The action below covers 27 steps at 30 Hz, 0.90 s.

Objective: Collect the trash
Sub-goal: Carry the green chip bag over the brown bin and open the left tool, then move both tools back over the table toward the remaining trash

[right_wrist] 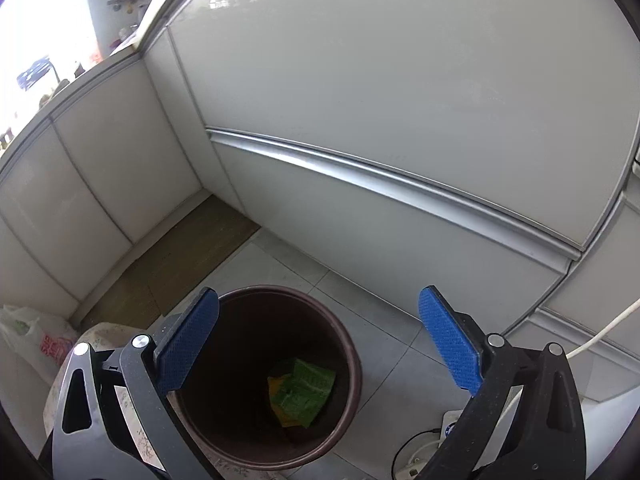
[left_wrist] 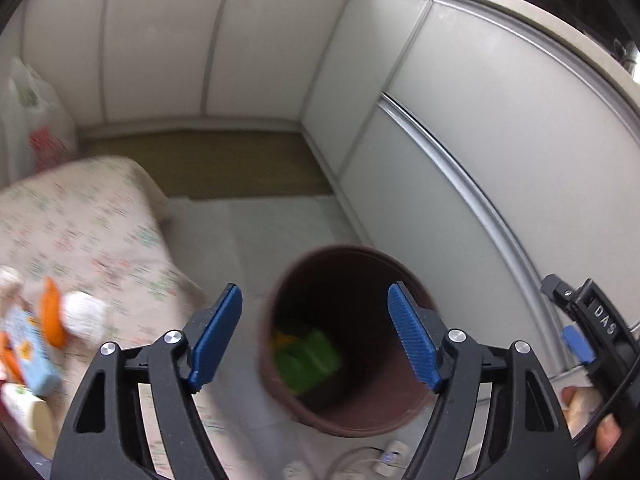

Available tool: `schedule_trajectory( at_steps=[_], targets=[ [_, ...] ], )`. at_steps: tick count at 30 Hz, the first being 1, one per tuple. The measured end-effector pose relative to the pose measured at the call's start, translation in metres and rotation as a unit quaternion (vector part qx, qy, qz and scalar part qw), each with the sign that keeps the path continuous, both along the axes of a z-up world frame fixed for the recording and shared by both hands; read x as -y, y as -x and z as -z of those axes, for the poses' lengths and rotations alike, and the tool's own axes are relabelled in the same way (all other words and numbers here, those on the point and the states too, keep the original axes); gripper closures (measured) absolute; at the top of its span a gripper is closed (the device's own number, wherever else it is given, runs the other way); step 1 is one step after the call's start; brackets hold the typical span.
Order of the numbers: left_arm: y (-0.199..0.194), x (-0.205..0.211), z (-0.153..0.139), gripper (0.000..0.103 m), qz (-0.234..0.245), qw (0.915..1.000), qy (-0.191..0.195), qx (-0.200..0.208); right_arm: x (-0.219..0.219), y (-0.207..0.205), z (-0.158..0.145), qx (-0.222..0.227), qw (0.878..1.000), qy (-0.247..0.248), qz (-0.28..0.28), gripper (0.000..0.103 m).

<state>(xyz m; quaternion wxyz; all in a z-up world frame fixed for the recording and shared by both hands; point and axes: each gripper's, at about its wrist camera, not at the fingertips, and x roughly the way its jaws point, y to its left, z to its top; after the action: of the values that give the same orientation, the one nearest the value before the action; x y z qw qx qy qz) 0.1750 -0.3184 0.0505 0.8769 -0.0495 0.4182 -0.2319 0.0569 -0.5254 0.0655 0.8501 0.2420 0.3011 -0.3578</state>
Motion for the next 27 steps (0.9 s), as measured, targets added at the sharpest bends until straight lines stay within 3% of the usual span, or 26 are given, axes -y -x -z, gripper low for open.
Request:
schedule_trajectory(
  at_steps=[6,13,27],
  targets=[
    [0.009,-0.04,-0.021,0.02,-0.05,0.9965,-0.033,0.059,-0.035,-0.015,-0.006,0.01,0.999,0.019,-0.049,0.007],
    [0.014,-0.102,-0.038,0.018,-0.104,0.9917,-0.036,0.066,-0.093,-0.033,-0.015,0.024,0.99,0.063,-0.121,0.007],
    [0.044,-0.236,-0.042,0.017,-0.217,0.972,-0.049,0.074,-0.25,-0.046,-0.023,0.062,0.944,0.174,-0.273,0.007]
  ],
)
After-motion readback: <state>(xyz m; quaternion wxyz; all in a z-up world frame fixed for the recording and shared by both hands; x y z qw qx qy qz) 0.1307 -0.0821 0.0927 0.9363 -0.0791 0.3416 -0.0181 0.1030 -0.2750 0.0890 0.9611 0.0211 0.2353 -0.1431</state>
